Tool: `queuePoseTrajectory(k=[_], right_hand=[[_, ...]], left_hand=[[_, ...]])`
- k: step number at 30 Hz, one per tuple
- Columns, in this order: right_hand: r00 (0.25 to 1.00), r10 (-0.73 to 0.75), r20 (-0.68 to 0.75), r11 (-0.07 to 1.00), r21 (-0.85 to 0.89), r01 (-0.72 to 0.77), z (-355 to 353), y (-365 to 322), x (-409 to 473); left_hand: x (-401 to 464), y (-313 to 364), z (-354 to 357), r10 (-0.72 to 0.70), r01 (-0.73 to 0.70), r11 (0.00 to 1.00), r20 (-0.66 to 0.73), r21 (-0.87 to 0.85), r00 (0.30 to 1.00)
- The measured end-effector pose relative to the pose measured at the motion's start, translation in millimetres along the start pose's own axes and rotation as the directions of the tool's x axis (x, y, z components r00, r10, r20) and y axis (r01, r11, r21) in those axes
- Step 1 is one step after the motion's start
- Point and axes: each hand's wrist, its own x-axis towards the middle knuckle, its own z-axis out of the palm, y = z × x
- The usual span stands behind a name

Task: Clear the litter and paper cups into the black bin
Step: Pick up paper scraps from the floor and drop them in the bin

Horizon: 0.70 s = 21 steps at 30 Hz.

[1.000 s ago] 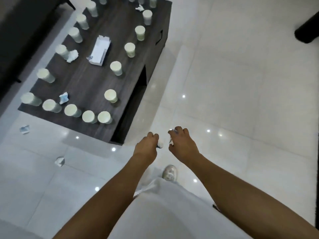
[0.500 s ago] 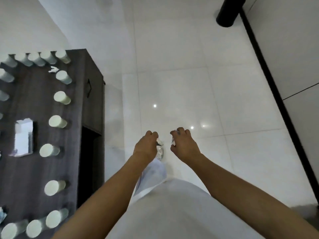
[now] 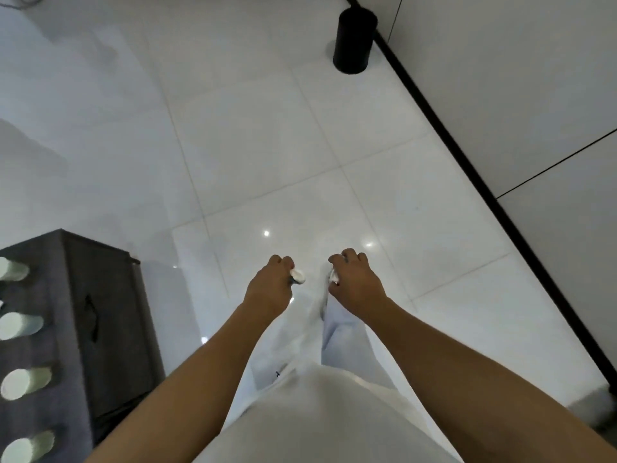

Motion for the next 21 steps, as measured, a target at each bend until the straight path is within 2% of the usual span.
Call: queuePoseTrajectory(k=[10,16,21], right_hand=[[0.999,0.036,-0.016,0.999,-0.003,-0.036,-155,78,215],[0.999,0.033,0.015,0.999,0.007,-0.033,-218,105,325],[0.998,0.054,-0.012,0.998,0.034,-0.053,-268,119,437]], left_hand=[[237,120,-93,0.028,-0.029,0.999,-0.014,-0.038,1.000],[350,154,-147,0.016,-0.016,0.999,-0.004,-0.051,1.000],[463,172,-195,0.012,-0.011,1.000,0.045,-0.016,0.999]])
